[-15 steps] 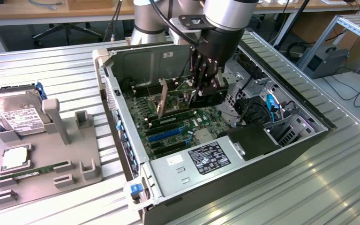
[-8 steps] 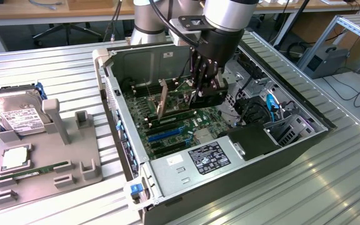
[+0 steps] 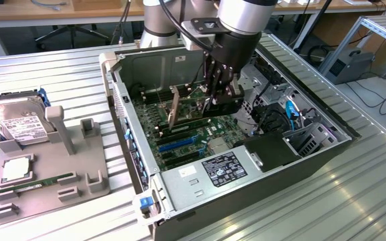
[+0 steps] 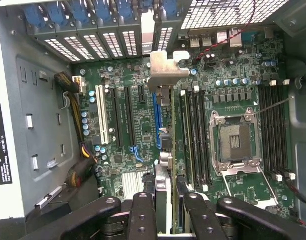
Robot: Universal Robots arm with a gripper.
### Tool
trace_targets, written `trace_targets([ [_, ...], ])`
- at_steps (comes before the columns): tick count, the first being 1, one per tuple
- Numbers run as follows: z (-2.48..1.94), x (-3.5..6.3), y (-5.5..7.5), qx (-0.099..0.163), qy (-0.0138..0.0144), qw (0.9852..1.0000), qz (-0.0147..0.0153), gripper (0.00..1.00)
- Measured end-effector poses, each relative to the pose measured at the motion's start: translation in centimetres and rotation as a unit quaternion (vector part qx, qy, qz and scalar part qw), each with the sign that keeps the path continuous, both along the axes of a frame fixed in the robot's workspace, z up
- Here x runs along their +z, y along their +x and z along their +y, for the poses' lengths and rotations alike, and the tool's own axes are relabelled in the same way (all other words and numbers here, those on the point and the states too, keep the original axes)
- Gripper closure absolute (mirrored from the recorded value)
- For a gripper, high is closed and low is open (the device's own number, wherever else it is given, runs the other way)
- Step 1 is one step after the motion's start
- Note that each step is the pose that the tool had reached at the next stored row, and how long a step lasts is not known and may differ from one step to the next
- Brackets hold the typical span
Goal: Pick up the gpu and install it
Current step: 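Insert the gpu into the slot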
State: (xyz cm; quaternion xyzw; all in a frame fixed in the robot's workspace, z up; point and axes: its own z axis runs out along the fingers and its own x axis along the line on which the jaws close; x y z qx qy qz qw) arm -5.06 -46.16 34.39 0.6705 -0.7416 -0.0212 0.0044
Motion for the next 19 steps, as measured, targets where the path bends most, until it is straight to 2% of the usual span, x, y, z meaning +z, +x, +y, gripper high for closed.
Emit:
trace_targets([
  [19, -0.19, -0.29, -0.5, 0.0, 0.0001, 1.0, 0.0, 0.73],
])
